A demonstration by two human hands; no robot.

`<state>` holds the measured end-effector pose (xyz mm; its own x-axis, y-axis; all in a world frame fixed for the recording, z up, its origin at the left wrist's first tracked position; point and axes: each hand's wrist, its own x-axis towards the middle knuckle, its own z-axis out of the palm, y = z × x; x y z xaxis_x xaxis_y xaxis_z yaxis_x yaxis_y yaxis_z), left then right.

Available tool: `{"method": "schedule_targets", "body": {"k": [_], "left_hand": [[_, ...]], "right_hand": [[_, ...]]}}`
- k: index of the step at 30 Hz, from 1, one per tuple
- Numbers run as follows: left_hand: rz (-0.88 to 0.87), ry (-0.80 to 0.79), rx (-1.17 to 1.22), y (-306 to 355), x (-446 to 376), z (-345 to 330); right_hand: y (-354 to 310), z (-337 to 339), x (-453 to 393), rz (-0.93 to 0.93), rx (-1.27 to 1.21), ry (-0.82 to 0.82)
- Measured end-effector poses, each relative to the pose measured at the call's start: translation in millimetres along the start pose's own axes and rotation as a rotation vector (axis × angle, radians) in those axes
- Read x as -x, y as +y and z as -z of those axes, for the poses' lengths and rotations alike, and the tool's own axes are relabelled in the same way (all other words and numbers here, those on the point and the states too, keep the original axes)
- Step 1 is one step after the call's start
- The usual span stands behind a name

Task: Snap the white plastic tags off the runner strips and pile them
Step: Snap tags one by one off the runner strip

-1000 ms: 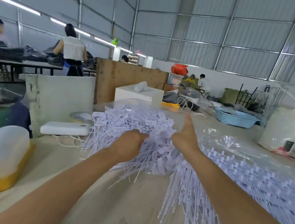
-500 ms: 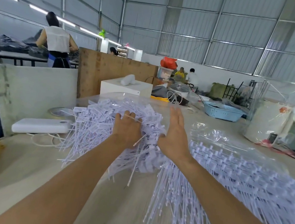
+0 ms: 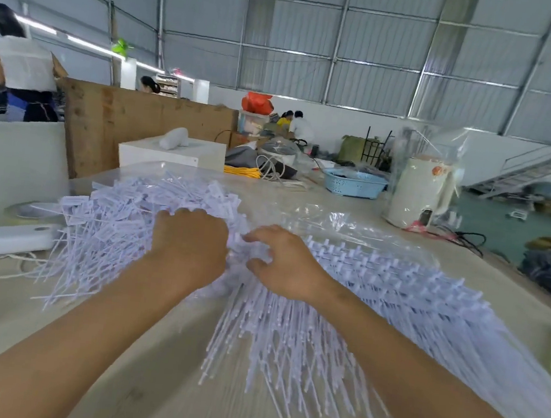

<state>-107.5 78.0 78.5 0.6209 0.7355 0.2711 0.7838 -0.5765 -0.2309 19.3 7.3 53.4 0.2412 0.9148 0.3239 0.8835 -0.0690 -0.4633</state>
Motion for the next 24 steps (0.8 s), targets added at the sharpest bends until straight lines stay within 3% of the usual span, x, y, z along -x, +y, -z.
{"method": "schedule_targets", "body": {"k": [5, 11, 14, 18, 22, 24], "left_hand": [[-0.370, 0.215, 0.285, 58.0, 27.7, 23.8], [-0.624, 0.183, 0.434, 135.4, 8.3, 17.2], [-0.633, 0.194, 0.467, 164.6, -18.7, 8.4], [-0.545, 0.197, 0.428, 184.4, -61.0, -2.0], [-0.386, 0.074, 0.360, 186.0, -97.2, -15.8], [-0.357, -0.055, 0.443, 183.9, -106.3, -24.6]], "right_hand": [[50.5, 60.7, 74.1, -0.043, -0.033, 0.148], [151.4, 134.3, 141.8, -0.488, 0.221, 0.470], [179.2, 134.5, 160.1, -0.610, 0.265, 0.527], [193.8, 117.7, 165.7, -0.546, 0.372, 0.405], [198.4, 118.7, 166.6, -0.490, 0.384, 0.413], [200.2, 119.6, 166.9, -0.471, 0.388, 0.418]]}}
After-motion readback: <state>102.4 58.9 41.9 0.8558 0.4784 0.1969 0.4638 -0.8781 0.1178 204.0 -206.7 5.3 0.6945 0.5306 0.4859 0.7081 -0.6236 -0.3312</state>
